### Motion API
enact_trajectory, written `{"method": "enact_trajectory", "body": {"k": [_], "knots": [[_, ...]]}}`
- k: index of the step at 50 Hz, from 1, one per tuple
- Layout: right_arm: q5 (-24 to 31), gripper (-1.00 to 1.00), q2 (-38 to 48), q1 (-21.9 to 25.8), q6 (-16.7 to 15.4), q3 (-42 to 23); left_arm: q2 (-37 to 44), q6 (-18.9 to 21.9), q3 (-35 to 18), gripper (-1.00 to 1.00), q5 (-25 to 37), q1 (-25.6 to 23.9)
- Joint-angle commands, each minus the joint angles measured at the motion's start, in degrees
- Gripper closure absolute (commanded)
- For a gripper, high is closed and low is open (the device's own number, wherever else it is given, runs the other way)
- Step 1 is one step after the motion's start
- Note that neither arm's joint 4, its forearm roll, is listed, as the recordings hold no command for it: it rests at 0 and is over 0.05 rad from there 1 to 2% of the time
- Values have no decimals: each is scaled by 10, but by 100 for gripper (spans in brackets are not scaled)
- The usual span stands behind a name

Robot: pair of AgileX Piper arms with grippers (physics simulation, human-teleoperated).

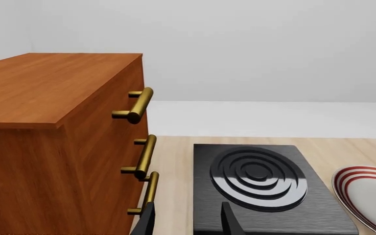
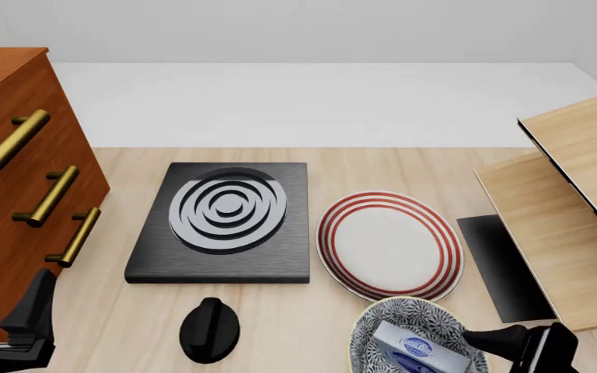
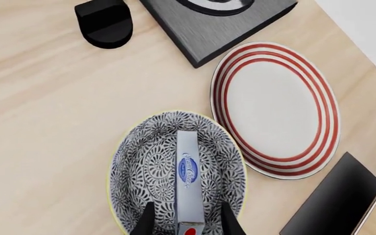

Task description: Pick up the cream cheese and put it in the bowl.

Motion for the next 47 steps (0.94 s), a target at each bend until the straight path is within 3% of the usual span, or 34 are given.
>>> {"method": "enact_trajectory", "body": {"k": [1,14,25,47], "knots": [[66,-100,-37,-4,-12,-63,-6,0,0,-100,5,0],[152,-100,-73,-7,-25,-177,-9,0,0,-100,8,0],[194,-100,-94,-11,-24,-250,1,0,0,-100,-1,1],[219,-100,-165,-7,34,-315,10,0,0,-100,-10,1]]}}
